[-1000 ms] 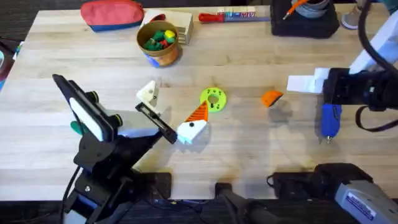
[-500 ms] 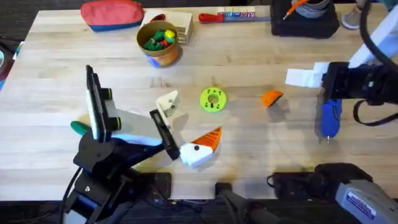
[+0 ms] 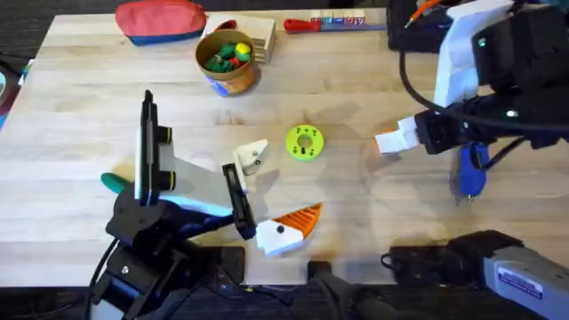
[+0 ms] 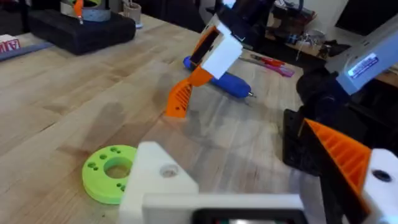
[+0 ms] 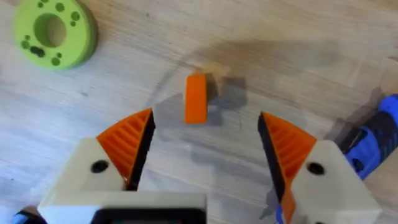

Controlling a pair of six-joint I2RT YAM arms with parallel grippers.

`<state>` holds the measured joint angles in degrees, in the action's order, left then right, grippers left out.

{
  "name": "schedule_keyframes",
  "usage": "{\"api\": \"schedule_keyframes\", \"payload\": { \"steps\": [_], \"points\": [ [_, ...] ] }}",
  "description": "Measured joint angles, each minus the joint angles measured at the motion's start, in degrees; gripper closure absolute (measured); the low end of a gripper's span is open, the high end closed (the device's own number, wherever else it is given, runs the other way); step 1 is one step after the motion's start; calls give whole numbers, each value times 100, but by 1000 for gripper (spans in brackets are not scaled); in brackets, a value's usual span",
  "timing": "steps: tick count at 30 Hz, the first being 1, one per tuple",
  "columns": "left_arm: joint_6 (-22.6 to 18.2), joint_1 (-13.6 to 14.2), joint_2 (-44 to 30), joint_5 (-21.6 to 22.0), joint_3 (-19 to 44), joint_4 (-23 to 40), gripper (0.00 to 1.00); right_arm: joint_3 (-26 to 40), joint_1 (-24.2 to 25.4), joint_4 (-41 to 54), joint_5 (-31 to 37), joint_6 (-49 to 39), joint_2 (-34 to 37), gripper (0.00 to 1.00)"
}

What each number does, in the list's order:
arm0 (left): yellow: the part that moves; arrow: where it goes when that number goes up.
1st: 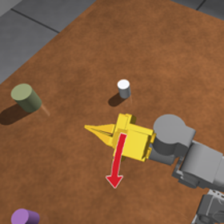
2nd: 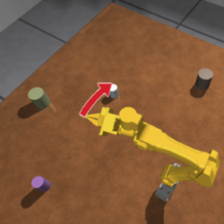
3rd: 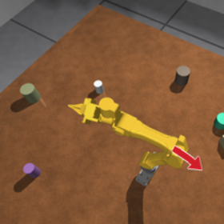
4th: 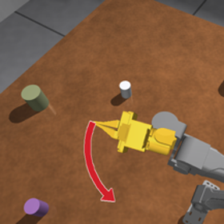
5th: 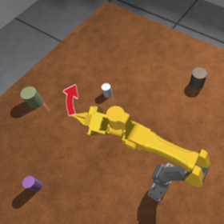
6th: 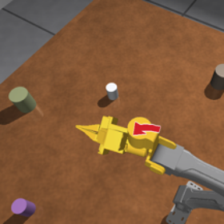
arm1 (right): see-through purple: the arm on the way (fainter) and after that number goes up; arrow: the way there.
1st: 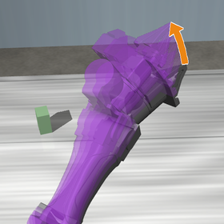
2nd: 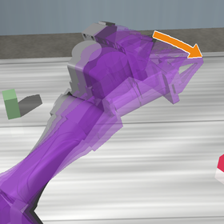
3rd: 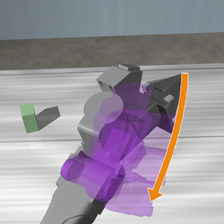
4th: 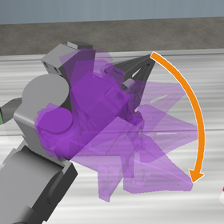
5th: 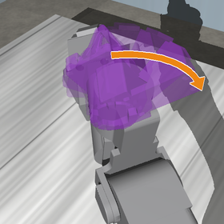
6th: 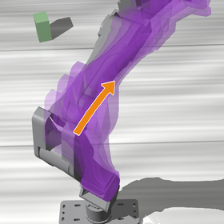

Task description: Pick up the gripper from the table and insert it into the empty holder that is missing its gripper. Then pick up a screw, insert it into the mounting hole, and use the screwdriver to tighten it. Finally, clean up the table by picking up the vegetable and placing it into the bucket.

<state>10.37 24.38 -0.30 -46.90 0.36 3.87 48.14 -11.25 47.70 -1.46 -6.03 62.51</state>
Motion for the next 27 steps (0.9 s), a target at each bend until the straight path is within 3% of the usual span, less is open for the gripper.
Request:
{"api": "schedule_keyframes", "payload": {
  "steps": [4,6,8,9,13,16,18,27],
  "points": [
    [0,0,0,-11,0,1,13,2,0,-34,162,-49,305,12],
    [0,0,0,-13,0,1,14,2,0,-129,193,-82,437,98],
    [0,0,0,-13,0,1,13,4,0,-219,210,-112,568,256],
    [0,0,0,-13,0,1,13,4,0,-247,217,-112,723,455],
    [0,0,0,-13,0,1,13,7,0,-262,228,-134,762,605],
    [0,0,0,-13,0,1,13,14,0,-289,228,-141,762,867],
    [0,0,-1,-13,0,1,14,21,0,-291,230,-132,762,983],
    [0,0,0,-13,0,1,13,214,0,-25,230,-134,512,998]
  ]
}}
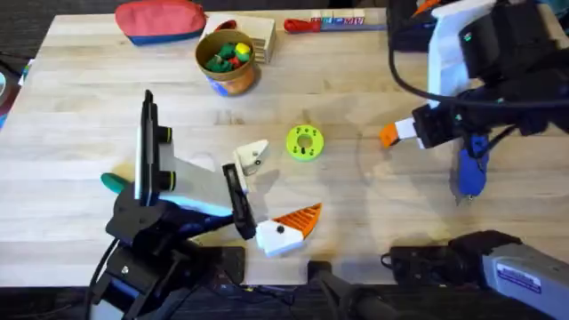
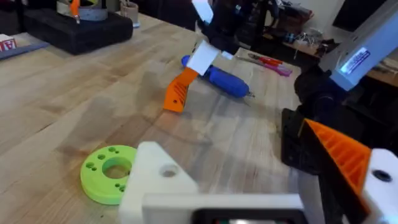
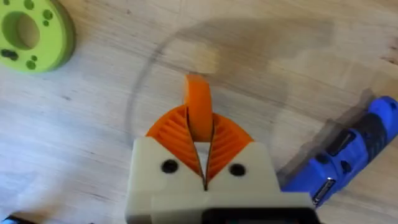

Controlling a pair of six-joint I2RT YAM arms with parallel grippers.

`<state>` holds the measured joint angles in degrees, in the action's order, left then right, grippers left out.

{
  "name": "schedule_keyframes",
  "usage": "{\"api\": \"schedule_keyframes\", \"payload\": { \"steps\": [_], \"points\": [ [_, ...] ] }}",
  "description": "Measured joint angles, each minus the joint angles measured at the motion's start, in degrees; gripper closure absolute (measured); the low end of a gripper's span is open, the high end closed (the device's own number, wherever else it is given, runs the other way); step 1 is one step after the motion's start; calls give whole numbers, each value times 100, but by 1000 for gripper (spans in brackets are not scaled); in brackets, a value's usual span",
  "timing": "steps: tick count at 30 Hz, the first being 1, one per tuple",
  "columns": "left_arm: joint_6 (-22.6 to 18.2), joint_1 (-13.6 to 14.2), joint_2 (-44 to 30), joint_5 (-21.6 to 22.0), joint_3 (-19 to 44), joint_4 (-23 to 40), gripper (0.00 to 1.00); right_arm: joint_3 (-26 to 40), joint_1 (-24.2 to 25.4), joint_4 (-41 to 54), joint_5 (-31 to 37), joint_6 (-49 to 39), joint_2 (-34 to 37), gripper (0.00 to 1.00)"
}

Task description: Pick up the gripper from the table and insert it into the empty holder that is missing its gripper. Then pick up a screw, insert it into the mounting hole, and use the screwdriver to tighten it. Finally, clean up the table by picking up the vegetable and placing it into the bucket.

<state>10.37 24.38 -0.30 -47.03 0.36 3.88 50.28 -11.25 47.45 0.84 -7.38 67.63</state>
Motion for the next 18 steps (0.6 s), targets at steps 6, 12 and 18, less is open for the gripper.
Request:
{"api": "schedule_keyframes", "payload": {
  "steps": [6,12,18],
  "points": [
    [0,0,0,0,0,0,13,437,0,164,-237,127,-860,998],
    [0,0,0,0,0,0,13,193,0,-947,-1858,653,-1400,998],
    [0,0,-2,0,0,0,13,-398,0,-1758,-4752,1809,-534,998]
  ]
}}
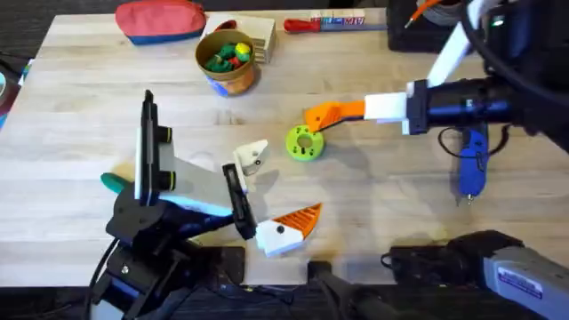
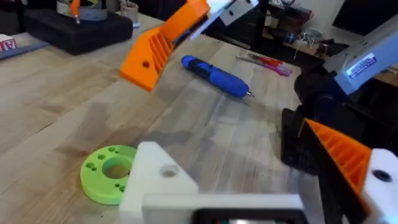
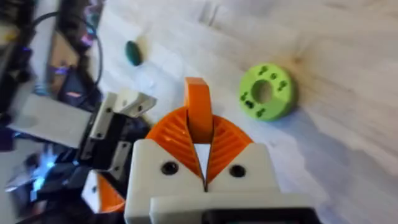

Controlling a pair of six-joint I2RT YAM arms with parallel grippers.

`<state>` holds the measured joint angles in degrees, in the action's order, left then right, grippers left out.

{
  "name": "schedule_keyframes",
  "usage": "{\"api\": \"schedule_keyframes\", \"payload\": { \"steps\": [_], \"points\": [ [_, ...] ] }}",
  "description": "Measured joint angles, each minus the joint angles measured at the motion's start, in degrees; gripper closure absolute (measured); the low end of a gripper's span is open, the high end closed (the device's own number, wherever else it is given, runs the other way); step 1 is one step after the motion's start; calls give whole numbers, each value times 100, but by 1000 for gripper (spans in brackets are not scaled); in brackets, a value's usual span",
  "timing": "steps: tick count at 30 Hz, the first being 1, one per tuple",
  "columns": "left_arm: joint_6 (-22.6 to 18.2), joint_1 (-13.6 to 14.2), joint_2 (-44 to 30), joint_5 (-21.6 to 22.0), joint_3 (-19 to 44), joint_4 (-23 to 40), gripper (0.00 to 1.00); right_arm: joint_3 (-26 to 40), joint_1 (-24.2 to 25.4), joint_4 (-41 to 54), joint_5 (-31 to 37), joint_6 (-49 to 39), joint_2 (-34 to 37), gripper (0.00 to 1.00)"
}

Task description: Pick up the gripper from the table and insert it into the empty holder that is missing its gripper. Then pick up a screw, insert it into the mounting hole, and use the screwdriver to tighten it. Finally, clean up the table by picking up the vegetable and placing it into the bucket.

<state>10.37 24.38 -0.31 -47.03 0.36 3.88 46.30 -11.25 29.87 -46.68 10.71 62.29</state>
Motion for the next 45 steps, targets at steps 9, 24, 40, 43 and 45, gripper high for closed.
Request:
{"api": "schedule_keyframes", "payload": {
  "steps": [9,24,40,43,45],
  "points": [
    [-2,0,2,0,0,0,14,-4,-74,-65,-2410,761,1427,998],
    [-4,0,1,28,0,-2,13,-7,-645,-350,-3005,1188,2270,998],
    [-2,-22,2,368,0,-27,13,-9,-938,-1884,-2320,2681,2270,999],
    [-2,-22,-1,491,0,-42,13,-9,-973,-2156,-2153,3003,2270,999],
    [2,-22,-1,617,0,-44,14,-9,-1062,-2280,-2006,3217,2270,999]
  ]
}}
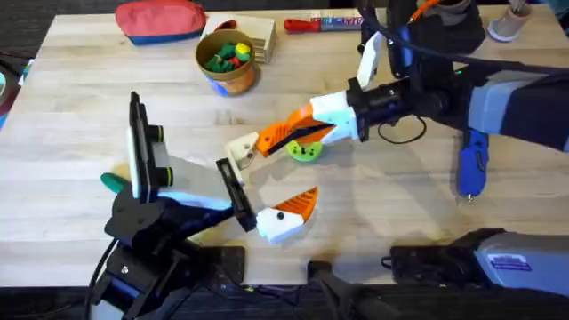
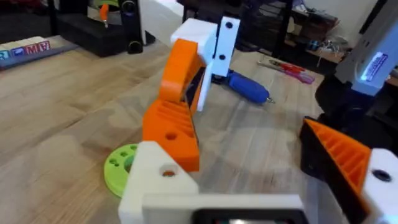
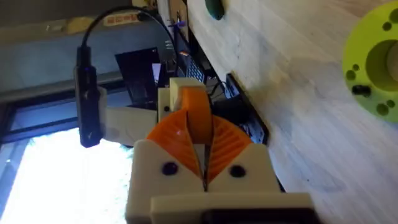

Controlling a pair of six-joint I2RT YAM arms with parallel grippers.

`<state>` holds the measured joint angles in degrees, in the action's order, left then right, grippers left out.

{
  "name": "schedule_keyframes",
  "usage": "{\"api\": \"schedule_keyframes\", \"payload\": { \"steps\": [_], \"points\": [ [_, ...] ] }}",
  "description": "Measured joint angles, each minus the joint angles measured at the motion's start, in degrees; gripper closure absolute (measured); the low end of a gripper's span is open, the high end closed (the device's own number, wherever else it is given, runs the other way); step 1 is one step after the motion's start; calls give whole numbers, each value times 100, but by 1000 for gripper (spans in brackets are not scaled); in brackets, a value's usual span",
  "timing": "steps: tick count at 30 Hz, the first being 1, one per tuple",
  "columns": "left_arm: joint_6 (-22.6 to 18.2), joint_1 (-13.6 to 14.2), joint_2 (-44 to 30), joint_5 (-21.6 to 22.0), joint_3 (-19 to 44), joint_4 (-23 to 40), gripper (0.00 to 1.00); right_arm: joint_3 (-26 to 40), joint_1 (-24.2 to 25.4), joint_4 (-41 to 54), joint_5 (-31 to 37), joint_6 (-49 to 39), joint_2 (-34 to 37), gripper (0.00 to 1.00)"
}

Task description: Pick up the gripper from the table and insert it into the empty holder that is missing its gripper. Then pick up a screw, insert it into the mounting hole, and use the screwdriver to tighten it. Finally, clean up the table by picking up the vegetable and placing it into the bucket.

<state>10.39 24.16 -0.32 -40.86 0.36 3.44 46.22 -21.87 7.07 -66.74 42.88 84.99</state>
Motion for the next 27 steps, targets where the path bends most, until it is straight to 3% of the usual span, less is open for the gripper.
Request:
{"api": "schedule_keyframes", "payload": {
  "steps": [14,27],
  "points": [
    [116,-63,0,653,0,-20,13,0,-1093,-1164,1377,1280,-1,999],
    [215,-96,0,905,0,-17,11,0,-1355,-1442,1915,1523,15,999]
  ]
}}
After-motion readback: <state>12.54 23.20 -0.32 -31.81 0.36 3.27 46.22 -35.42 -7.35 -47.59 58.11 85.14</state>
